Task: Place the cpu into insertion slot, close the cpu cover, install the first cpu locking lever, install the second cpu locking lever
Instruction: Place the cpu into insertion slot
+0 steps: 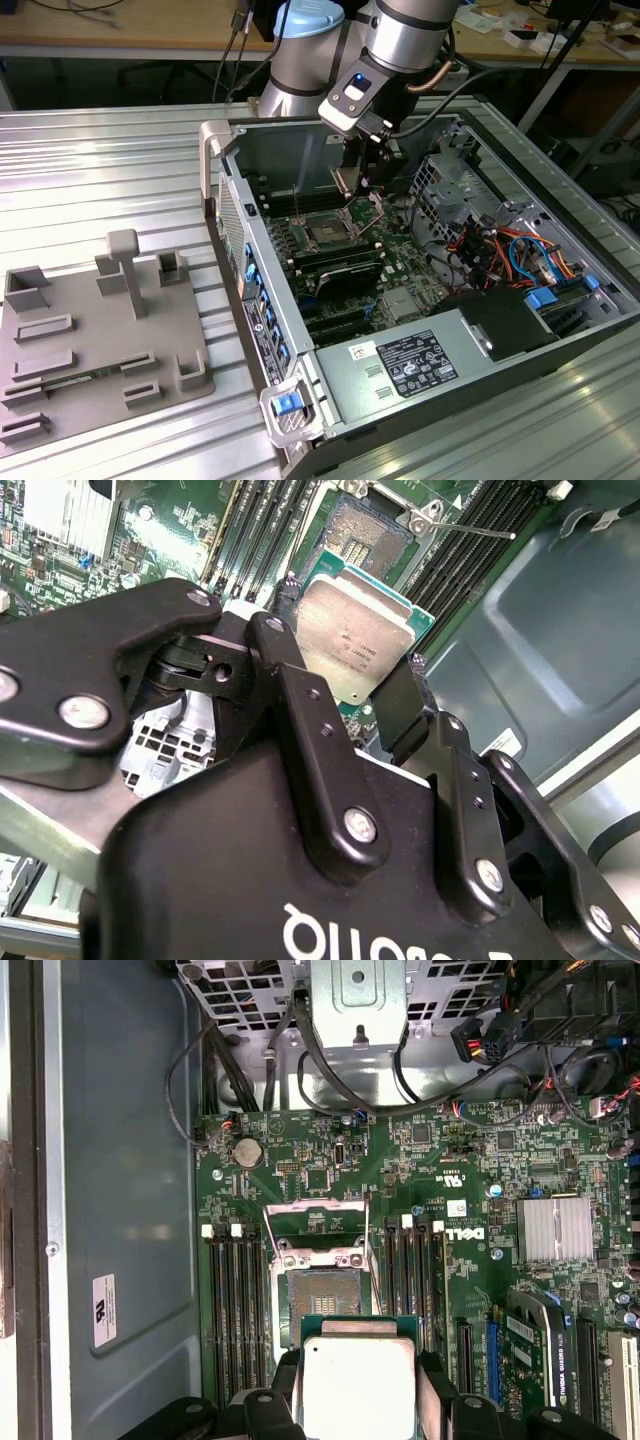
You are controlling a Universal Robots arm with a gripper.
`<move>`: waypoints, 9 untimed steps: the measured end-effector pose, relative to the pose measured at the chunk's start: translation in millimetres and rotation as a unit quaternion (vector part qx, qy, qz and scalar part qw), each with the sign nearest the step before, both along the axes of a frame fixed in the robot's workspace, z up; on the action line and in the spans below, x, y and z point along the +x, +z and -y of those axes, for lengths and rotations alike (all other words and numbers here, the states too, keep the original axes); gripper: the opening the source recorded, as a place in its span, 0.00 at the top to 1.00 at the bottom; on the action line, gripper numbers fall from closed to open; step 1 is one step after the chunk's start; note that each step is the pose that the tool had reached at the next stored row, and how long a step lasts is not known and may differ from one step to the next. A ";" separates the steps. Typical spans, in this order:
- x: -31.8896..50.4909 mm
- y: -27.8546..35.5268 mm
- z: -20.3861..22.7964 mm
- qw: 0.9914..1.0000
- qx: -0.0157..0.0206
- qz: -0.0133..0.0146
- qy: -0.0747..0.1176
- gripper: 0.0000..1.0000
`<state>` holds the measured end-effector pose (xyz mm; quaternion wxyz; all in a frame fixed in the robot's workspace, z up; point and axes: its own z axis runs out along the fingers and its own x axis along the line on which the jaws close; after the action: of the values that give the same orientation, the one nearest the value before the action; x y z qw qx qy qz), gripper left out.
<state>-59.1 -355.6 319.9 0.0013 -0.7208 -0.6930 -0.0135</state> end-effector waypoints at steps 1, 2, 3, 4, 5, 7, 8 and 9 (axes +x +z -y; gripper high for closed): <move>0.0 0.0 0.0 1.000 0.000 0.000 0.000 0.45; 0.0 -0.1 0.0 1.000 0.000 0.000 0.000 0.45; 0.0 -0.4 0.0 1.000 0.000 0.000 0.000 0.45; 0.0 -1.1 0.0 1.000 0.000 0.000 0.000 0.45; 0.0 -2.1 0.0 1.000 0.000 0.000 0.000 0.45; 0.0 -8.1 0.0 1.000 0.000 -0.001 0.000 0.45; 0.0 -10.8 0.0 1.000 0.000 -0.001 0.000 0.45; 0.0 -13.5 0.0 1.000 0.000 -0.001 0.007 0.45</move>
<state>-59.1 -355.6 306.5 0.0023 -0.7161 -0.6979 -0.0126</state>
